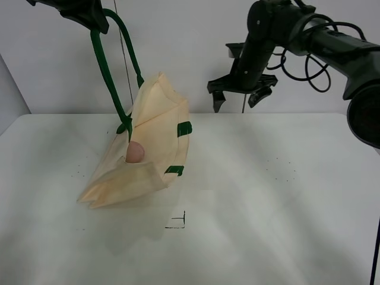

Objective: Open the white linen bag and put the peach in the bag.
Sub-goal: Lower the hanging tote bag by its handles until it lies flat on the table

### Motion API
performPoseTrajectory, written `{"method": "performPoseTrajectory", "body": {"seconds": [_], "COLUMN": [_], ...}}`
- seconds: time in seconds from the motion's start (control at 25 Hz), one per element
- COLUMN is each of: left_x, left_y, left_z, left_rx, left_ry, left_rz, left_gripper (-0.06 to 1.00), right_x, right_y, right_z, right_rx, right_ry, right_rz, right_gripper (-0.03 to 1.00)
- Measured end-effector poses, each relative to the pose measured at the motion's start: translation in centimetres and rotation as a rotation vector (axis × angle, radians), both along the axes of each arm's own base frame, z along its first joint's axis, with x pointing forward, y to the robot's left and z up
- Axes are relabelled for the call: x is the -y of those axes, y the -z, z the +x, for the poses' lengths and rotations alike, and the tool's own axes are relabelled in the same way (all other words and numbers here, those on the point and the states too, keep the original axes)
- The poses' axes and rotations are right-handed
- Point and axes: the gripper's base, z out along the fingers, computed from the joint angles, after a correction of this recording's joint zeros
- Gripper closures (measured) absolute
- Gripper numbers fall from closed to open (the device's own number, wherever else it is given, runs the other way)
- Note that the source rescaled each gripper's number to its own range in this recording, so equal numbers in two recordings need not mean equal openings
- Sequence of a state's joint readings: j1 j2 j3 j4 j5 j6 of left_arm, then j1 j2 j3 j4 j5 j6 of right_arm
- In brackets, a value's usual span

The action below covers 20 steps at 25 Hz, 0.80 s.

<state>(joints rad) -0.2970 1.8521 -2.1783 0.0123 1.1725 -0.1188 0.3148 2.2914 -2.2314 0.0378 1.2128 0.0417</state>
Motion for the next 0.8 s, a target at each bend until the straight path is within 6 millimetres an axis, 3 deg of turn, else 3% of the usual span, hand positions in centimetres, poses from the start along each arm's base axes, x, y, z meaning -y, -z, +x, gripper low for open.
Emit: {"method": "performPoseTrajectory", "body": {"seconds": [0.24,0.36,0.44,0.64,0.8], "left_x": [0.0,0.0,0.0,0.0,0.0], "left_y": [0.0,0.0,0.0,0.0,0.0], "left_z": [0.0,0.0,0.0,0.0,0.0], "left_rx": [0.0,0.0,0.0,0.0,0.0], "left_ry": [0.0,0.0,0.0,0.0,0.0], "left_rz": [0.0,0.0,0.0,0.0,0.0], "left_gripper": [0.94,0.94,0.94,0.94,0.94], "right_x": [8.7,11.7,12.5,12.4,12.6], "right_y": [0.0,0.1,0.1,0.1,-1.3], "right_z": [2.0,2.4,2.5,2.0,-0.8], "right_rx": [0.005,0.004,0.003,-0.016,-0.057], "right_ry": [0.156,0.216,0.232,0.232,0.233], "right_rz": [-0.018,-0.02,-0.018,0.009,0.004], "right_gripper": [-0.03,-0.03,-0.03,-0.03,-0.03]}}
